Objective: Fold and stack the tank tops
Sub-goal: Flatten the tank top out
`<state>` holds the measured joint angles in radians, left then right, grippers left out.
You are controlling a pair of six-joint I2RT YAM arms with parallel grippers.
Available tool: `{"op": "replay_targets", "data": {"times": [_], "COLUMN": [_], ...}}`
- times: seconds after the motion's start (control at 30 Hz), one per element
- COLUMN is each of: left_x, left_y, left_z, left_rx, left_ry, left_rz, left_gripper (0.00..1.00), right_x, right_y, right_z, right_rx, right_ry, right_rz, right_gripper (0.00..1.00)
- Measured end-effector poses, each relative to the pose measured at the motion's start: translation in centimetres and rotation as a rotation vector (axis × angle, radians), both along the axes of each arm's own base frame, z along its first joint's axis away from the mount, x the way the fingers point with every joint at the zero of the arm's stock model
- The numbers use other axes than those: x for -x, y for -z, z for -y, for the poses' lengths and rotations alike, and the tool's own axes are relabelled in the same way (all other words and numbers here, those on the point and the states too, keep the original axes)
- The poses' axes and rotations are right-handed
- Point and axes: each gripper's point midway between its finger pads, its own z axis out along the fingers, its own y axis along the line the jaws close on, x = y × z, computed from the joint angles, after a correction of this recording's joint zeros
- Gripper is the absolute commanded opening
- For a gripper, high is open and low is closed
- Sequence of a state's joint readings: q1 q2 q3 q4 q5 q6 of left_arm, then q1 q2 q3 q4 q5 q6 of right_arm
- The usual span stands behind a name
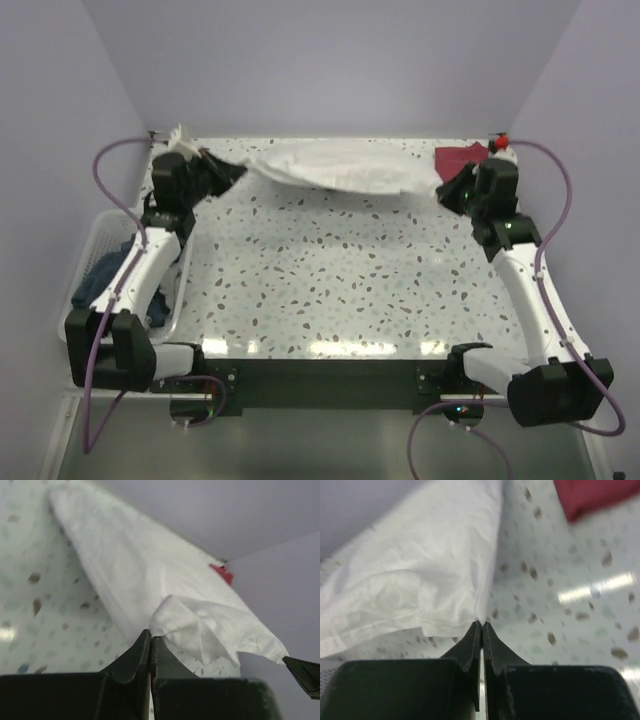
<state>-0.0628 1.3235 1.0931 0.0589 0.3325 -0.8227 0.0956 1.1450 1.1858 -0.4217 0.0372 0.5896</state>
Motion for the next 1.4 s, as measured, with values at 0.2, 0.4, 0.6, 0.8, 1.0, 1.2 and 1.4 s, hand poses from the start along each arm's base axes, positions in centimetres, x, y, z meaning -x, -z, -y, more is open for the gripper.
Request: {"op": "replay_targets", "data": {"times": [0.2, 0.4, 0.6, 0.8, 1.0, 1.2, 1.4], "left_x": [12.1, 16.8, 17.7, 18.0, 20.6, 23.0, 24.0], "left_y": [19.2, 24.1, 23.7, 22.6, 24.6, 26.4, 26.9], "left_z": [-0.7, -0.4, -1.7, -2.6, -2.2, -3.0, -3.5], "left_rx": [-0.037, -0.085, -0.149, -0.192, -0.236, -0.306, -0.348], "left_ry": [-0.032, -0.013, -0.053, -0.095, -0.098, -0.145, -0.158], "left_rz": [-0.464, -0.579, -0.577, -0.612, -0.736, -0.861, -0.915], "left_gripper": [0.05, 0.44, 0.58, 0.58, 0.55, 0.54, 0.53], "right_x": [10.8, 13.3, 13.9, 14.0, 14.2, 14.7, 14.9], "right_y": [17.1, 20.7, 21.6, 21.7, 22.3, 23.0, 23.2], "right_z": [0.2, -0.5, -0.6, -0.6, -0.5, -0.5, -0.4], "right_rx": [-0.033, -0.076, -0.077, -0.073, -0.071, -0.068, -0.064], "right_ry": [0.008, -0.014, -0.019, -0.021, -0.022, -0.021, -0.022], "right_rz": [-0.399, -0.504, -0.535, -0.537, -0.548, -0.568, -0.574], "right_gripper": [0.00, 0.00, 0.00, 0.00, 0.00, 0.00, 0.00]}}
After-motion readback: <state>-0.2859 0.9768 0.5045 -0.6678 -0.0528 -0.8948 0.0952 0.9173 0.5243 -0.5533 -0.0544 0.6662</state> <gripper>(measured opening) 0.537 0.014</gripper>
